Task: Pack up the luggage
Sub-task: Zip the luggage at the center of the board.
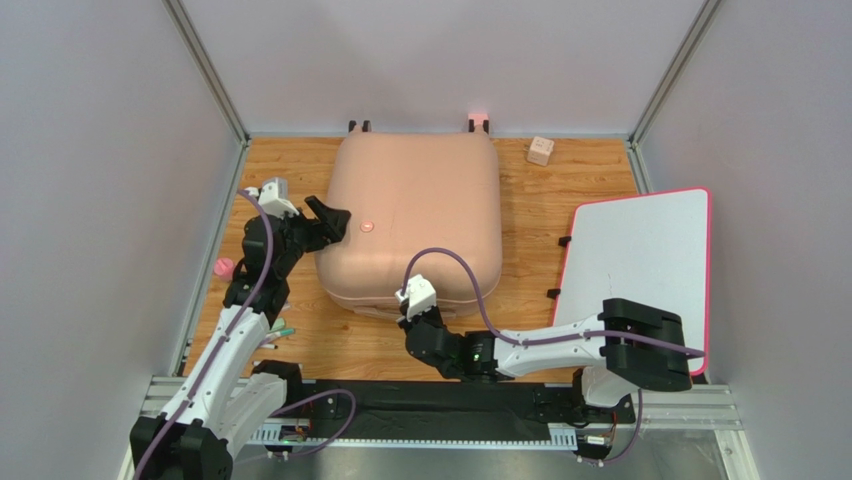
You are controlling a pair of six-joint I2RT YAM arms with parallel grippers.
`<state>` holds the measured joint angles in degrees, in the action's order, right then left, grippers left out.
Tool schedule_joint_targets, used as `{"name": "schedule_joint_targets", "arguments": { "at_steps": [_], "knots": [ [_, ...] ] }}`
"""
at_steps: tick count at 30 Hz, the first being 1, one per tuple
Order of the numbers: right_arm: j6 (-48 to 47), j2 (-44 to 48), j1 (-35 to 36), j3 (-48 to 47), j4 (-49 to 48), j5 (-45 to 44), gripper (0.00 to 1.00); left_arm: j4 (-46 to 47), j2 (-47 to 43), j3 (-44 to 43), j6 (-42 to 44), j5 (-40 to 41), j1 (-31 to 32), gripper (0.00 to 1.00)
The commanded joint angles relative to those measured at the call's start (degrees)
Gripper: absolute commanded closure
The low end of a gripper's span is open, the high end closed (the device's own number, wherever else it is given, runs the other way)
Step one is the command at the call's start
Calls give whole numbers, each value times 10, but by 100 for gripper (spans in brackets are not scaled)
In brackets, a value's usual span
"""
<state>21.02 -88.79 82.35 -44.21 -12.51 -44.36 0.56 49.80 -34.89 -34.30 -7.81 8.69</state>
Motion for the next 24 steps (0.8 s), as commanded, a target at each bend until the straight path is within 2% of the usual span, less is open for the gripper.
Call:
{"name": "schedule_joint_targets", "arguments": {
  "at_steps": [1,10,15,19,21,22,24],
  "knots": [
    [57,56,15,28,-5,-22,100,-109,19,32,-39,-112,64,10],
    [84,198,15,112,96,-56,100,-94,26,33,-60,-91,148,11],
    [64,230,20,118,117,-47,100,-94,19,29,-61,-81,157,10],
    [56,212,33,97,114,-36,100,-114,16,18,-42,-60,157,10],
    [53,177,46,70,112,-36,100,-108,19,20,-42,-60,157,10],
    [49,119,66,37,88,-31,100,-99,27,25,-48,-76,157,10],
    [49,92,76,28,80,-29,100,-98,28,25,-49,-77,157,10]
  ]
}}
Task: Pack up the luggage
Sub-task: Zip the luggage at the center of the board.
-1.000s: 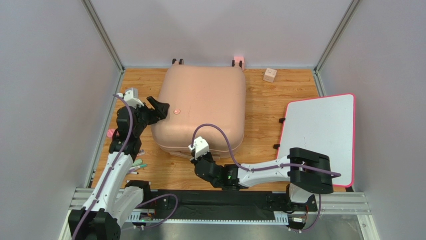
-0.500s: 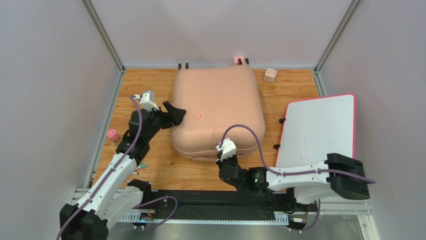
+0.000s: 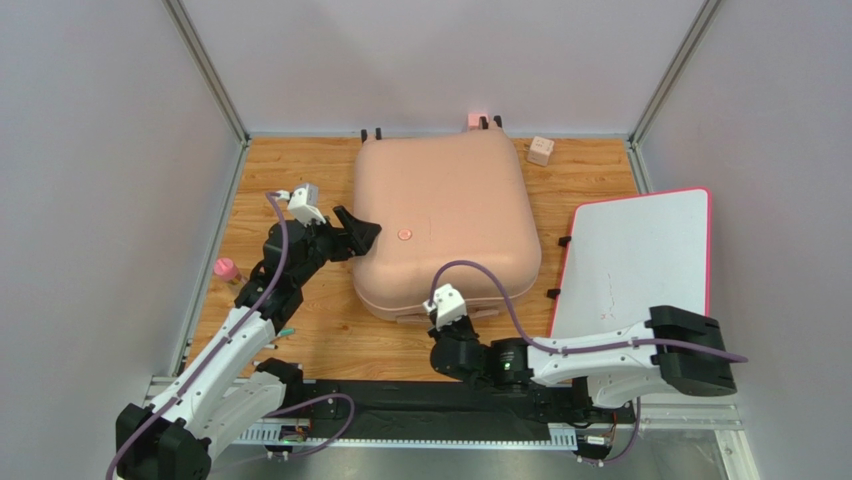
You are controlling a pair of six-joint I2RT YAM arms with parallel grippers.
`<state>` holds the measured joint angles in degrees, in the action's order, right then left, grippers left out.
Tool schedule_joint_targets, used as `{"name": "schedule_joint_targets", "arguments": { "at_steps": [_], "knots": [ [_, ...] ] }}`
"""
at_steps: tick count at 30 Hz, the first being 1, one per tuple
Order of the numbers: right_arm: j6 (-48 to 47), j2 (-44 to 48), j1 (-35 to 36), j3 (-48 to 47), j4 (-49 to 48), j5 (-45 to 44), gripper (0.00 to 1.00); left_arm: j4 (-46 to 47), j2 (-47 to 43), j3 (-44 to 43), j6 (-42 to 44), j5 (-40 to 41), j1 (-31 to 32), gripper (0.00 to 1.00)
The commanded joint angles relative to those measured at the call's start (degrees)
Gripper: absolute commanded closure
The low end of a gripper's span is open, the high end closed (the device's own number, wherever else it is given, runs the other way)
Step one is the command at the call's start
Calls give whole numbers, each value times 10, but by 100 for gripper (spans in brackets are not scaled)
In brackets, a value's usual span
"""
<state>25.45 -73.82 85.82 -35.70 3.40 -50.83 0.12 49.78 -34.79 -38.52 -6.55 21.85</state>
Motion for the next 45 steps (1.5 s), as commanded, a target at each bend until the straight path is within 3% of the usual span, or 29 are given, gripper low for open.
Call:
{"name": "schedule_joint_targets", "arguments": {
  "at_steps": [1,7,18,24,28,33,40,45],
  "knots": [
    [4,-75,46,-79,-93,37,100,-93,27,25,-6,-90,26,10],
    [-31,-181,63,-165,-120,73,100,-100,16,24,-2,-94,26,10],
    [-100,-251,58,-257,-162,103,100,-113,-5,29,4,-105,27,10],
    [-92,-252,49,-237,-204,134,100,-124,-16,23,26,-117,26,10],
    [-84,-241,49,-225,-187,108,100,-137,-14,10,33,-115,26,10],
    [-58,-204,49,-183,-177,92,100,-195,-14,-30,66,-49,24,7],
    [-36,-166,48,-139,-170,69,100,-217,-32,-42,69,-60,-53,4],
    [-34,-165,49,-137,-164,64,100,-215,-42,-32,67,-114,-131,4]
  ]
}}
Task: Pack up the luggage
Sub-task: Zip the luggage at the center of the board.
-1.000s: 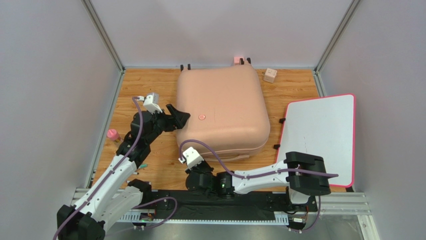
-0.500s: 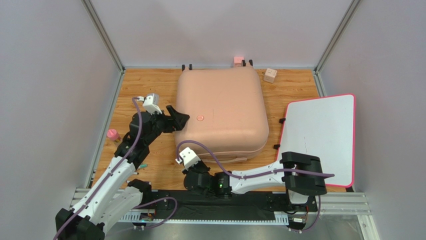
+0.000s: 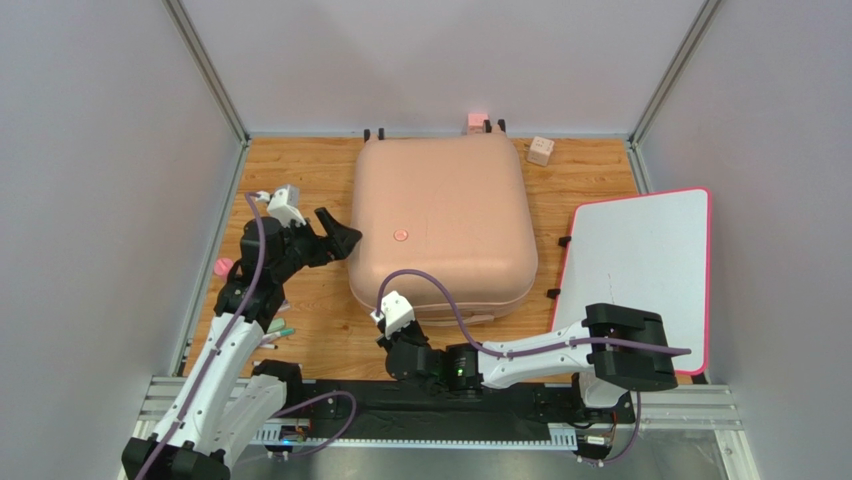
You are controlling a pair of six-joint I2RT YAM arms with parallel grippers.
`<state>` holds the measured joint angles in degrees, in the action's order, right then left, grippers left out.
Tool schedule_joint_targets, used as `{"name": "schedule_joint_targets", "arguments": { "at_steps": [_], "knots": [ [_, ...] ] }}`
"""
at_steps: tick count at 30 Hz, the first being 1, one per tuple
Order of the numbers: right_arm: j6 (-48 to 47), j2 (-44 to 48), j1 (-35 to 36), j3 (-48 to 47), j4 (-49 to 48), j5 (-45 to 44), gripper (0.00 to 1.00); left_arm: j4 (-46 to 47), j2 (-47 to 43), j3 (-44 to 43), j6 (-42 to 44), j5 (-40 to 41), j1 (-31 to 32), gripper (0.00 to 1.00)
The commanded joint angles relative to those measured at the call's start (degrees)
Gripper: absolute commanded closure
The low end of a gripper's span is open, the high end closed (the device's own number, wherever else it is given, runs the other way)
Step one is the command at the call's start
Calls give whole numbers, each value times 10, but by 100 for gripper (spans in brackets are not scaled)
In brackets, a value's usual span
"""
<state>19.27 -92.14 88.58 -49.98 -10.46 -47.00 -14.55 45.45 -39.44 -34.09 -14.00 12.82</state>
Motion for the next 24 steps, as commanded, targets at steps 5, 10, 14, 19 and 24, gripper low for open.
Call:
{"name": "schedule_joint_targets", "arguments": {
  "at_steps": [5,10,14,19,24],
  "knots": [
    [31,12,21,2,-25,27,100,-36,16,34,11,-61,-94,3],
    [31,5,22,-4,-25,31,100,4,68,38,-5,-49,-107,19],
    [29,1,21,-9,-24,32,100,41,128,29,-10,-38,-107,30],
    [30,-1,21,-10,-28,33,100,69,173,19,-13,-38,-107,37],
    [31,-1,20,-10,-30,38,100,93,200,16,-23,-48,-107,38]
  ]
}}
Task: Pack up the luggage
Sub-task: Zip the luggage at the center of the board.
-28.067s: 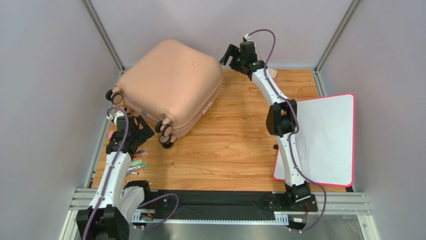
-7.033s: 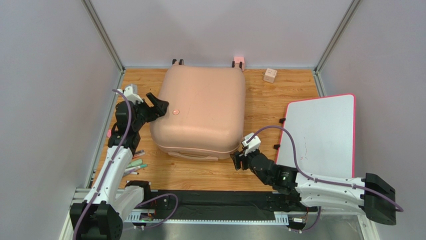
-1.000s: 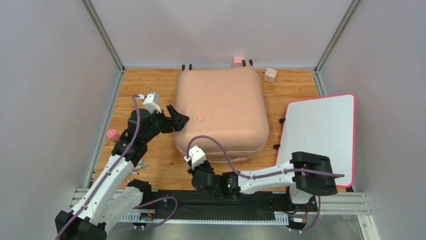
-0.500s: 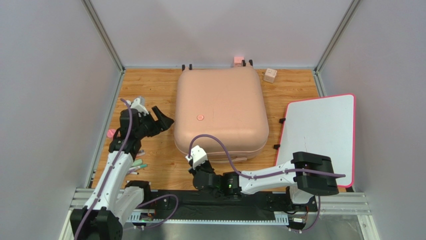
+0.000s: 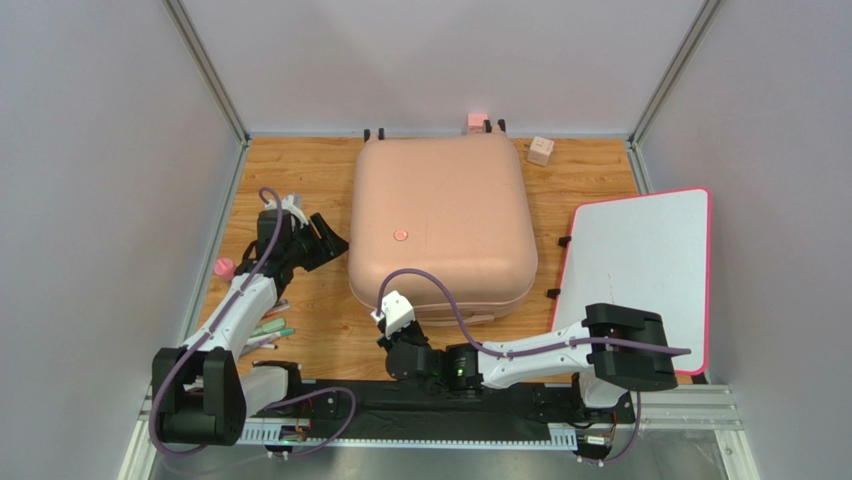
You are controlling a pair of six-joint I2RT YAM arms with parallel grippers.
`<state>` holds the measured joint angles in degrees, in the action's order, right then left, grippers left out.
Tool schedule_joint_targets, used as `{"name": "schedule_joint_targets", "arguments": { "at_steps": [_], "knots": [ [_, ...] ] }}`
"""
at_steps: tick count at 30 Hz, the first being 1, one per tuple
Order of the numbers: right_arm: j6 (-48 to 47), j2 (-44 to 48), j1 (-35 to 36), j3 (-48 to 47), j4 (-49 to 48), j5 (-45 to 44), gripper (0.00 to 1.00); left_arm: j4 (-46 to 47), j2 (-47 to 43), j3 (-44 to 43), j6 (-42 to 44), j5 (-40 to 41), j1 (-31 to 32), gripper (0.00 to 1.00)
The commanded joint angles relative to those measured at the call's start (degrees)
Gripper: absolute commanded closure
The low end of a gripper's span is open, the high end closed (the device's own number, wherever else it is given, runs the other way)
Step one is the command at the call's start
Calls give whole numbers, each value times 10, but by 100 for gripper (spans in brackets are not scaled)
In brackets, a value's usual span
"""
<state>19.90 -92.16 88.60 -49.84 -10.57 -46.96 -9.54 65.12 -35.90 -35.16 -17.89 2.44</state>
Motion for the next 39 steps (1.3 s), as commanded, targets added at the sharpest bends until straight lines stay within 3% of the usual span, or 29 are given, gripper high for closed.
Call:
{"name": "schedule_joint_targets", "arguments": {
  "at_steps": [1,17,29,32,36,39],
  "knots": [
    [24,-1,21,-11,-29,36,100,43,4,-19,-12,-9,-3,37],
    [25,-5,21,-16,-27,37,100,80,32,-9,-23,-37,-2,35],
    [26,-7,21,-18,-29,37,100,93,60,-9,-20,-43,10,42],
    [26,-10,20,-21,-27,39,100,94,68,-8,-19,-51,20,52],
    [26,-7,23,-24,-23,35,100,141,69,8,-31,-86,27,82],
    [27,-6,24,-25,-16,29,100,154,62,15,-31,-97,40,89]
  ]
}}
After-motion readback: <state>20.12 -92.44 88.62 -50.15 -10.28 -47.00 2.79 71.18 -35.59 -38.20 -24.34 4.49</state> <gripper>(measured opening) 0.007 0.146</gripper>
